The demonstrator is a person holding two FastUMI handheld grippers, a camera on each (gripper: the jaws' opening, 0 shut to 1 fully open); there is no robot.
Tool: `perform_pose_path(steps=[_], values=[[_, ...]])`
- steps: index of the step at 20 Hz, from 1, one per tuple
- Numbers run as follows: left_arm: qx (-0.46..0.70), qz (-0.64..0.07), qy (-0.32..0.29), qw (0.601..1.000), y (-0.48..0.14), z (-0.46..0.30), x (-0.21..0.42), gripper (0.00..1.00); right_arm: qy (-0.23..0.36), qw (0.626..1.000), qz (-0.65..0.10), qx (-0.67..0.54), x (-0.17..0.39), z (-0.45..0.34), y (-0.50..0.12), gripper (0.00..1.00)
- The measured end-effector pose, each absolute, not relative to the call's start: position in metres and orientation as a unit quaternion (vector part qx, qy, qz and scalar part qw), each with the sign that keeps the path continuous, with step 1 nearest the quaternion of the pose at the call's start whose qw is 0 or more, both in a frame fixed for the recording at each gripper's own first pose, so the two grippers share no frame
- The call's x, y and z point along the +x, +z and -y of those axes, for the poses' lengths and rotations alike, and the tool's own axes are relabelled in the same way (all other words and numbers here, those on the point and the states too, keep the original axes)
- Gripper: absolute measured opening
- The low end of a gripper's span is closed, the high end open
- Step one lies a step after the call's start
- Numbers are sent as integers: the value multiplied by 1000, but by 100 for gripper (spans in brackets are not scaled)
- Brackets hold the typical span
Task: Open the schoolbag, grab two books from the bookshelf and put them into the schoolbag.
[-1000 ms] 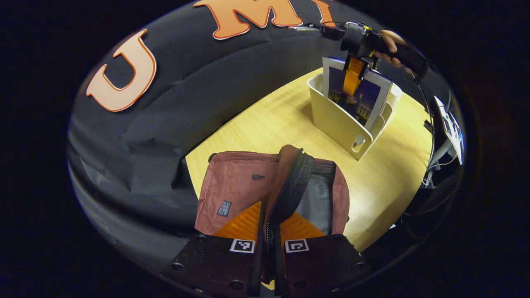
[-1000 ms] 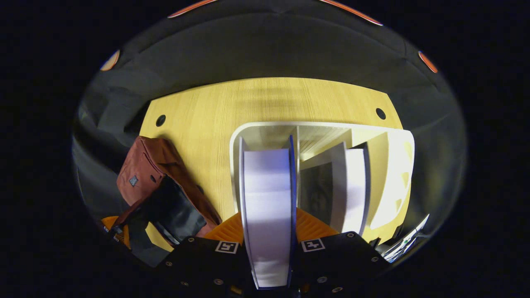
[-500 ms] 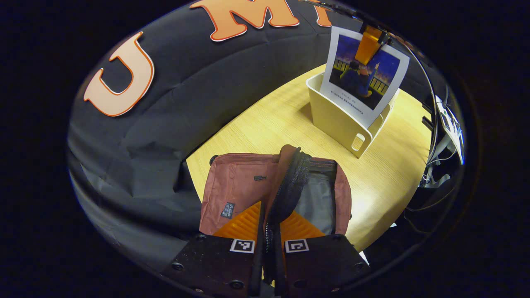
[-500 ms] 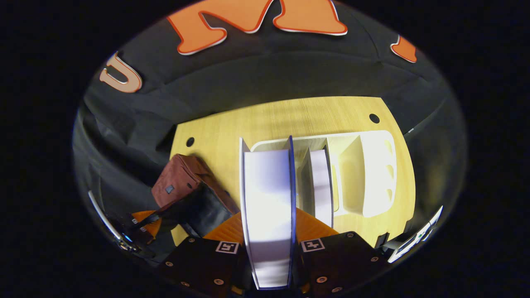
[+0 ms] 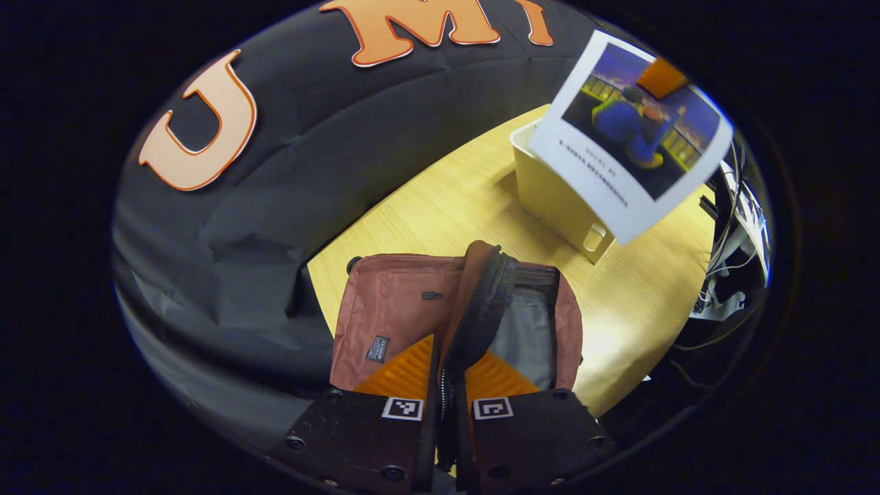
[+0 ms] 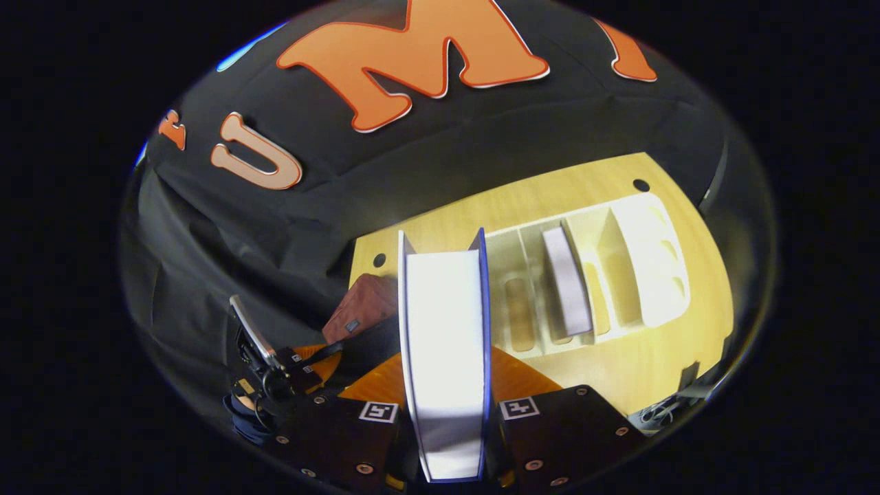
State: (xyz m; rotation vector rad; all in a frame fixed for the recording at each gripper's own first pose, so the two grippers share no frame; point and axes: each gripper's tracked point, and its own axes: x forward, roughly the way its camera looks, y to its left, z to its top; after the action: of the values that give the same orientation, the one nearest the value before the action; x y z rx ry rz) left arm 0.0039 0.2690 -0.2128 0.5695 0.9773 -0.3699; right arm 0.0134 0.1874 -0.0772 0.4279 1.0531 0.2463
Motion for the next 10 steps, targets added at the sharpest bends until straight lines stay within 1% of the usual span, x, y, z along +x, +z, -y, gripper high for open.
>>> perform_pose_path(steps=[6, 8, 10], values=[[263, -462, -165, 831, -211, -266, 5, 12, 125, 789, -525, 294, -15, -243, -156, 39], [258, -464, -161, 832, -210, -265, 5, 12, 124, 776, -527, 323, -20, -257, -173, 39], [254, -465, -160, 833, -210, -263, 5, 12, 129, 772, -522, 339, -20, -273, -185, 39]])
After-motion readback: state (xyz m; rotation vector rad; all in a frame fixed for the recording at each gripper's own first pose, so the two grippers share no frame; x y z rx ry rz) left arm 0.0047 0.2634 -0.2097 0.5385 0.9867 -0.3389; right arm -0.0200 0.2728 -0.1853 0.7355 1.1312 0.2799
